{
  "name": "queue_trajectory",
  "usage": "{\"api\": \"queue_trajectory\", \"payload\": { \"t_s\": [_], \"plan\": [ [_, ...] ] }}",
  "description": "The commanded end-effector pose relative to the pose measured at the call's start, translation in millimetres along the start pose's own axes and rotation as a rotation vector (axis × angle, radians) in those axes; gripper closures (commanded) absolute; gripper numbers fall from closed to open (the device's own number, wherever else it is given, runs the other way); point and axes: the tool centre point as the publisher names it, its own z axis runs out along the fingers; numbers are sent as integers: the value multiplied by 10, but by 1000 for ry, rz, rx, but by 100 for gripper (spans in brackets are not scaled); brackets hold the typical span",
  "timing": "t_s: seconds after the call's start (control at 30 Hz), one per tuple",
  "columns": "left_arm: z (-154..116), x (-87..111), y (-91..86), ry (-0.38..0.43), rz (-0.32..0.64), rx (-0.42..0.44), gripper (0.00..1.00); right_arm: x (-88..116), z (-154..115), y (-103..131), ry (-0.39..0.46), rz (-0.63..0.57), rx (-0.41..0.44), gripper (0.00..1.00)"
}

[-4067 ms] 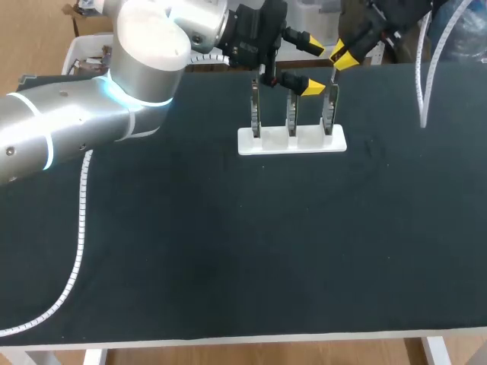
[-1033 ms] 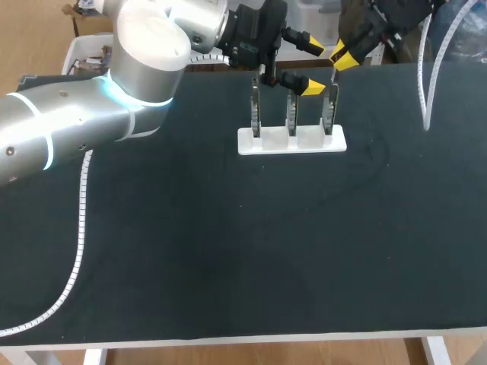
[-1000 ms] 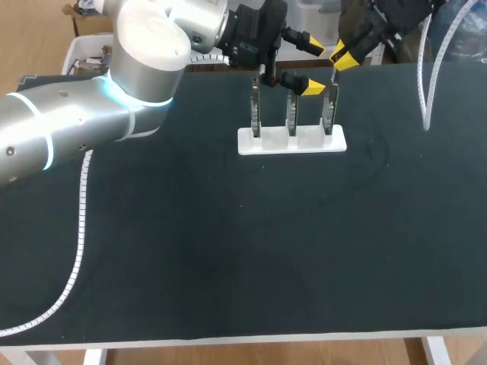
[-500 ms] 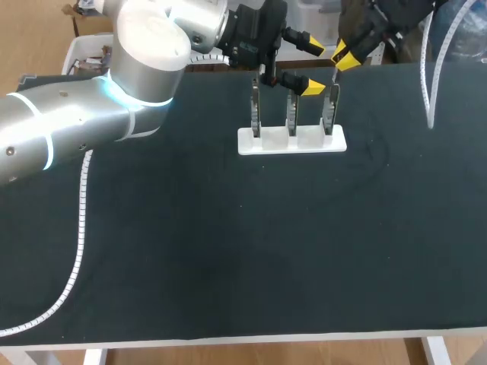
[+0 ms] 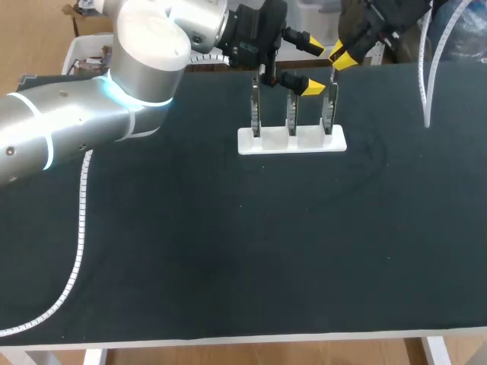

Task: Pick up the optical module with the left hand, and insert it into the network port with the right hand.

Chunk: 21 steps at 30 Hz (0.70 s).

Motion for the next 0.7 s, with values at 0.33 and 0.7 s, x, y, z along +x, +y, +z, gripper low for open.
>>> {"api": "queue_trajectory", "payload": {
  "t_s": [0.33, 0.7],
  "plan": [
    [2, -10, 2, 4, -1, 0, 0, 40, 75, 123, 12, -1, 17, 100],
    [2, -10, 2, 4, -1, 0, 0, -28, -52, 127, 17, -25, 47, 100]
  ]
}}
